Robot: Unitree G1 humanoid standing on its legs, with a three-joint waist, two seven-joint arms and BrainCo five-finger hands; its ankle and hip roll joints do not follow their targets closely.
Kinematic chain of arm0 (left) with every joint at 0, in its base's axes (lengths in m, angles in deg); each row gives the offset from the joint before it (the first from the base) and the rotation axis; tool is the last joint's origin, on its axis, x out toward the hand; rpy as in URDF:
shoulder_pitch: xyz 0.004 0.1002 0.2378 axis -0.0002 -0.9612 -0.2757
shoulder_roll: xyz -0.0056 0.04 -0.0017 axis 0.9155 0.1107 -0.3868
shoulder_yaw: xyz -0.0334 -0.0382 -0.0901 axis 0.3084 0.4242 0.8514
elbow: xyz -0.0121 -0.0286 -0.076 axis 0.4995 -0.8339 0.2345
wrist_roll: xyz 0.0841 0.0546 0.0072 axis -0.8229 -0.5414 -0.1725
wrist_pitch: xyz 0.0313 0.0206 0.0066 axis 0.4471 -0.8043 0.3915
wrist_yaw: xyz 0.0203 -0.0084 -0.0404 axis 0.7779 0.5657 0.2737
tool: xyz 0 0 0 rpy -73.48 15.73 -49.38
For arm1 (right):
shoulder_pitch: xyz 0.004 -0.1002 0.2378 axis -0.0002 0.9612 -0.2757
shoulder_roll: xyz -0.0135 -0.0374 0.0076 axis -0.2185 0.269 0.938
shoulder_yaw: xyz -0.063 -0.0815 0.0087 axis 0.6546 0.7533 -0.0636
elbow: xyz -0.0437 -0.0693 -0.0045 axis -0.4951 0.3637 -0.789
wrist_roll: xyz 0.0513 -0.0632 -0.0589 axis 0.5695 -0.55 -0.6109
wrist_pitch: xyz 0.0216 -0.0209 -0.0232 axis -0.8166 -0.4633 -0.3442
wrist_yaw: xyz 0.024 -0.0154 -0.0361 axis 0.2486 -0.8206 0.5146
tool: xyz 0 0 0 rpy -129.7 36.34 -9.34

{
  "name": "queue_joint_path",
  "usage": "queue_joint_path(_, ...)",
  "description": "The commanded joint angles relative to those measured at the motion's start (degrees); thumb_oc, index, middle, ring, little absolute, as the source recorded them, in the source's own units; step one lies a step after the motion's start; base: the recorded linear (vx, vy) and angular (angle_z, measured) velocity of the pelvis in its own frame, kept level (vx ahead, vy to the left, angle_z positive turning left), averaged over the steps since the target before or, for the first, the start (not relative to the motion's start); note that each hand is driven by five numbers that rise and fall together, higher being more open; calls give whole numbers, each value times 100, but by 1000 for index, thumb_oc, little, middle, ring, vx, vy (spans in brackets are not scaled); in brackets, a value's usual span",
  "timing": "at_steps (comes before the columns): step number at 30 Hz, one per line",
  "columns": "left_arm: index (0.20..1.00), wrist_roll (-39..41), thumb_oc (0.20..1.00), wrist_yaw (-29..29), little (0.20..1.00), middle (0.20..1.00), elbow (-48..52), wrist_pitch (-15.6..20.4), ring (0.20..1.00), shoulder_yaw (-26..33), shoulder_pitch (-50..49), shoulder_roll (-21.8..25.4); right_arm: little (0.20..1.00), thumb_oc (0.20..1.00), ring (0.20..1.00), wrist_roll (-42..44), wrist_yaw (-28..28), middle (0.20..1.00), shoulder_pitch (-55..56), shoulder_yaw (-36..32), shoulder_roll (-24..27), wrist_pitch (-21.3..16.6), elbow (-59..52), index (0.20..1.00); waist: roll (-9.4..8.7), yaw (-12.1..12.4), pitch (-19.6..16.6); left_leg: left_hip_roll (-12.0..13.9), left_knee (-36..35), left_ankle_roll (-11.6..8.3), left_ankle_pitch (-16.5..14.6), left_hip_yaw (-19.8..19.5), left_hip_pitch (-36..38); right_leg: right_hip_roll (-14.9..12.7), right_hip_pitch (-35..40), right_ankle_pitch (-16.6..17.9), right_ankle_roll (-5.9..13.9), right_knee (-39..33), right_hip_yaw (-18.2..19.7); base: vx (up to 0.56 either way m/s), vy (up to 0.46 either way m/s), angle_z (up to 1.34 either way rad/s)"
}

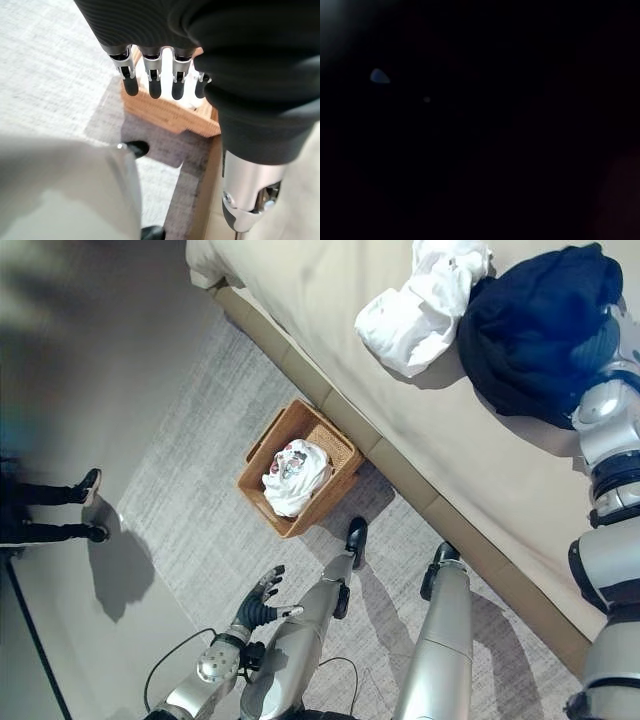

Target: Pick up clothes into the bucket

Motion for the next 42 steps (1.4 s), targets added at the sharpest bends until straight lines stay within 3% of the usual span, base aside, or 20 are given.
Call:
queue_joint_path(1, 1000, 273, 1000, 285, 1000, 1000, 123, 370, 1000, 340, 135, 387, 200, 200, 200, 157, 1042, 200, -1117, -202, 396, -413, -1016, 200, -297, -124, 266, -74, 750, 287, -794, 383, 374, 76, 975, 623, 419, -1063, 100, 31, 50, -21)
queue_joint_path(5, 1000, 441, 1000, 368, 1000, 1000, 182, 455, 1000, 559, 166, 481, 200, 200, 200, -48, 1314, 200, -1196, -283, 391, -385, -1486, 200, -498, -178, 266, 1, 766, 301, -920, 477, 736, 190, 1405, 748, 472, -1331, 140, 39, 49, -23)
queue_joint_path(6, 1000, 444, 1000, 407, 1000, 1000, 266, 522, 1000, 679, 219, 578, 200, 200, 200, -108, 1443, 200, -1241, -391, 447, -384, -1632, 200, -666, -211, 244, 67, 752, 312, -997, 523, 1035, 272, 1794, 816, 509, -1591, 143, 82, 43, -33)
queue_joint_path(11, 1000, 307, 1000, 465, 1000, 1000, 586, 595, 1000, 886, 332, 897, 200, 200, 200, -508, 1663, 200, -1272, -364, 670, -251, -1967, 200, -926, -303, -119, 202, 553, 324, -1064, 598, 1511, 444, 2380, 1034, 584, -2135, 177, 116, 53, -25)
queue_joint_path(12, 1000, 321, 1000, 514, 1000, 1000, 690, 621, 1000, 1059, 421, 1007, 200, 200, 200, -482, 1733, 200, -1162, -469, 713, -249, -2010, 200, -1057, -342, -352, 231, 472, 341, -1153, 623, 1788, 490, 2705, 1063, 615, -2350, 180, 158, 60, -31)
queue_joint_path(18, 1000, 322, 1000, 464, 1000, 1000, 1403, 756, 1000, 1471, 709, 1453, 200, 200, 200, -624, 1635, 200, -593, -821, 769, -282, -2460, 200, -1327, -460, -1037, 277, 140, 360, -1281, 732, 2505, 540, 3538, 1303, 724, -3199, 211, 154, 69, -19)
queue_joint_path(24, 1000, 228, 1000, 313, 1000, 1000, 1878, 743, 1000, 1468, 1470, 1918, 200, 200, 200, -410, 987, 200, -353, -600, 507, -482, -2824, 200, -1515, -583, -1680, 338, -152, 401, -1412, 970, 3116, 582, 4158, 1504, 845, -3791, 347, 125, 63, -19)
queue_joint_path(27, 1000, 161, 1000, 303, 1000, 1000, 1927, 677, 1000, 1371, 1911, 1925, 200, 200, 200, -195, 600, 200, -98, -612, 445, -530, -3042, 200, -1572, -664, -1933, 347, -341, 420, -1419, 1017, 3378, 567, 4384, 1510, 878, -3883, 336, 94, 40, -20)
queue_joint_path(32, 1000, -98, 1000, 320, 1000, 1000, 1503, 455, 1000, 866, 2929, 1706, 200, 200, 200, 345, -125, 200, 505, -571, 447, -671, -3596, 200, -1664, -862, -2225, 384, -672, 447, -1359, 1039, 3717, 566, 4653, 1506, 900, -3965, 310, 53, 18, 0)
queue_joint_path(36, 1000, -167, 1000, 299, 1000, 1000, 1160, 384, 1000, 703, 3173, 1524, 200, 200, 200, 650, -535, 200, 813, -529, 471, -821, -4175, 200, -1689, -938, -2352, 406, -784, 458, -1349, 1116, 3853, 584, 4752, 1537, 924, -4082, 329, 37, 9, -4)
queue_joint_path(42, 1000, 349, 1000, 119, 1000, 1000, 989, 347, 1000, 577, 3349, 1104, 200, 200, 200, 1453, -1260, 200, 1331, -531, 502, -920, -5195, 200, -1704, -988, -2464, 443, -820, 470, -1364, 1246, 4004, 613, 4857, 1588, 931, -4218, 413, 21, 7, -17)
